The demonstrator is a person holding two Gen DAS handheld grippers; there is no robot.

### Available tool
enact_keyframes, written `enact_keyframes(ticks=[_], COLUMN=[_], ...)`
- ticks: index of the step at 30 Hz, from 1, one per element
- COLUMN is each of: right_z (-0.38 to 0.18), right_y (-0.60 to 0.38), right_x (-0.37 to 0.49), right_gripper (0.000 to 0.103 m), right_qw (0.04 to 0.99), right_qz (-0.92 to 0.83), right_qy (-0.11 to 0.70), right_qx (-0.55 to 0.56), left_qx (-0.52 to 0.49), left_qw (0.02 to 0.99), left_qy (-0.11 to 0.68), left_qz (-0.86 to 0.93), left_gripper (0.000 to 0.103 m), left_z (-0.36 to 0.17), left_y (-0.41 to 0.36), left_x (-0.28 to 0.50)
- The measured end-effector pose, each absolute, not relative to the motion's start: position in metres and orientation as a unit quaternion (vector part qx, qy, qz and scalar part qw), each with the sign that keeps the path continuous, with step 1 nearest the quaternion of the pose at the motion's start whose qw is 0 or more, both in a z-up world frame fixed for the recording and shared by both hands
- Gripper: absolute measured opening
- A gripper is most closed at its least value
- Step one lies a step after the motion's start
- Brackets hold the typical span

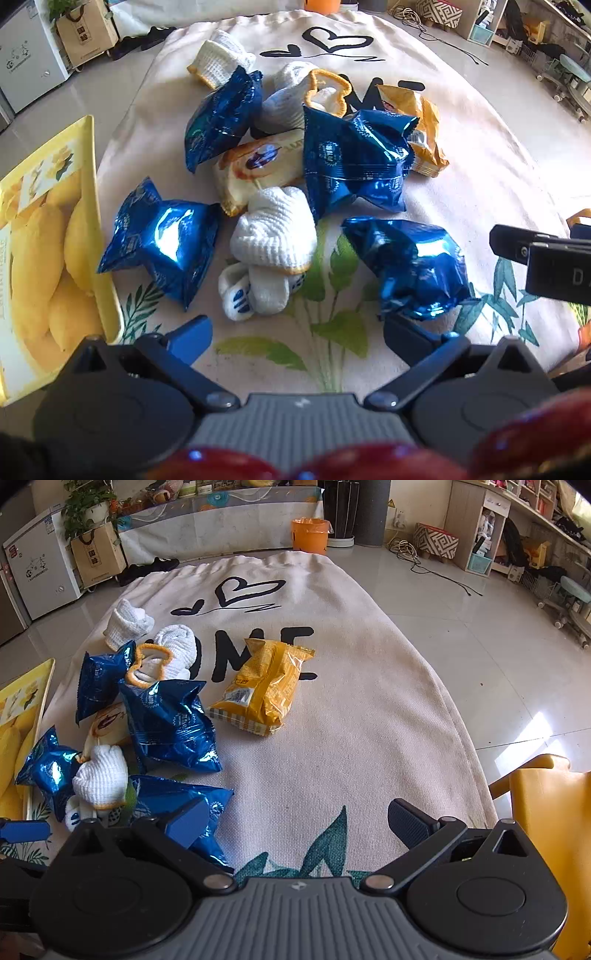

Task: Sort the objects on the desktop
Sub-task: 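Lower the right tool toward a blue foil snack packet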

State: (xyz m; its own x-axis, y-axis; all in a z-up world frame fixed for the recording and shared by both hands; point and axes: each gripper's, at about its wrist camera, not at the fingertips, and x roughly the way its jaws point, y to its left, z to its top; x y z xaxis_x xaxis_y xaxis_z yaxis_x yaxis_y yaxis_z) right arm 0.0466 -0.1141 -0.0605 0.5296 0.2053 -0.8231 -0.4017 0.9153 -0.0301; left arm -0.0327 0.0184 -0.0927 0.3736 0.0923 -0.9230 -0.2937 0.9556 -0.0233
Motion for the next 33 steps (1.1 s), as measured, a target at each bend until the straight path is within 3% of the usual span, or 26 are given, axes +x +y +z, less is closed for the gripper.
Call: enact_keyframes(ticks=[33], right_z=[-0.060], right_y=[-0.096], right_x=[0.008], right_gripper=[0.103], right_qw=[0.854], right_qz=[0.213], right_qy=[0.460], right_qx=[-0.119], left_qx=[-0.096], left_qw=[0.819], left_qy=[0.533], left_qz=[0.189], left_gripper=[0.103], left_z=[-0.084], left_y=[0.020], left_x=[-0.074])
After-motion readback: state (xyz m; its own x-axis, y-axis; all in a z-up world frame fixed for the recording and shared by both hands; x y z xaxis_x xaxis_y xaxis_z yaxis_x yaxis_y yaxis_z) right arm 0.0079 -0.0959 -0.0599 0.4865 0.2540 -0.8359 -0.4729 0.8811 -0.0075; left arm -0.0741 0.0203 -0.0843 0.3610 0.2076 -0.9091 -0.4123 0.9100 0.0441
